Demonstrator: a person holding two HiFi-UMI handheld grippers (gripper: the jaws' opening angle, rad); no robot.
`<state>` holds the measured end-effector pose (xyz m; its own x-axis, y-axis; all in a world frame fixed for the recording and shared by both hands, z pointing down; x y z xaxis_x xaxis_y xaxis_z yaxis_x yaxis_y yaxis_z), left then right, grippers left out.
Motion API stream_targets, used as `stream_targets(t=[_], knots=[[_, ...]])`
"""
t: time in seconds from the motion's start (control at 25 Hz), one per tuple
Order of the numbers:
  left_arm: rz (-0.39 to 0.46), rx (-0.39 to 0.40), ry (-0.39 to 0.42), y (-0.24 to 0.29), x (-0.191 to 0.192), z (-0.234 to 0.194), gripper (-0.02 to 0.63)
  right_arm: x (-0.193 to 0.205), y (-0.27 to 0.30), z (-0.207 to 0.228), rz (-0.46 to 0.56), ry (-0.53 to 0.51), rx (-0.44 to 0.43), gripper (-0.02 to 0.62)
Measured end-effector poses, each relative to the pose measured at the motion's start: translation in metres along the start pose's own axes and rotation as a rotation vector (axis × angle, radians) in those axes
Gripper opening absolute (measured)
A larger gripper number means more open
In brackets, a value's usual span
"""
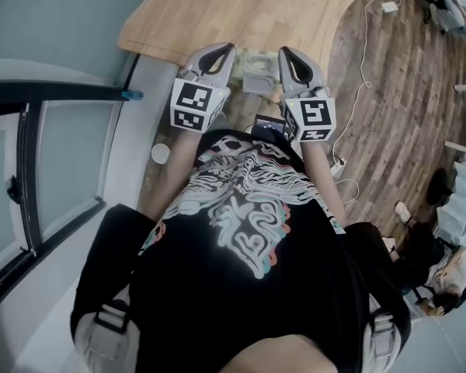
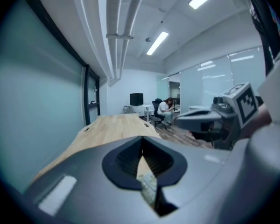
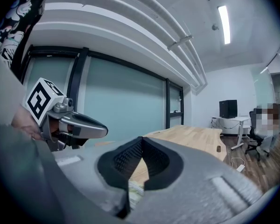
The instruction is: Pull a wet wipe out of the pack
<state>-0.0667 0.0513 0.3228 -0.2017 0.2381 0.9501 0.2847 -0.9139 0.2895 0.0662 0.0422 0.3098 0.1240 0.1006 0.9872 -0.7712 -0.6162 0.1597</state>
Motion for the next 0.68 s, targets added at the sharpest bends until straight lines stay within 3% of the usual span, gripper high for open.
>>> stream_targets(t=[0.16,0.68], knots=[[0.016,-0.010,0.076,-0.002,-0.007,0.001,-0.011,-0.003,-0.001,0.003,0.016,0.007,-0.005,-0.002],[-0.014,-0.007,0.049,0.005,0.009,0.000,-0.011,0.008,0.000,0.007,0.025,0.049,-0.006,-0.002]])
Point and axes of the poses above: the fingertips, and each gripper's own axes: y forward along the fingers, z to its right, x out of its underside, the point moved 3 cm from there along -y, backward along the fingers, and after that the axes turned 14 degrees about -x, right-handed, at the moved point
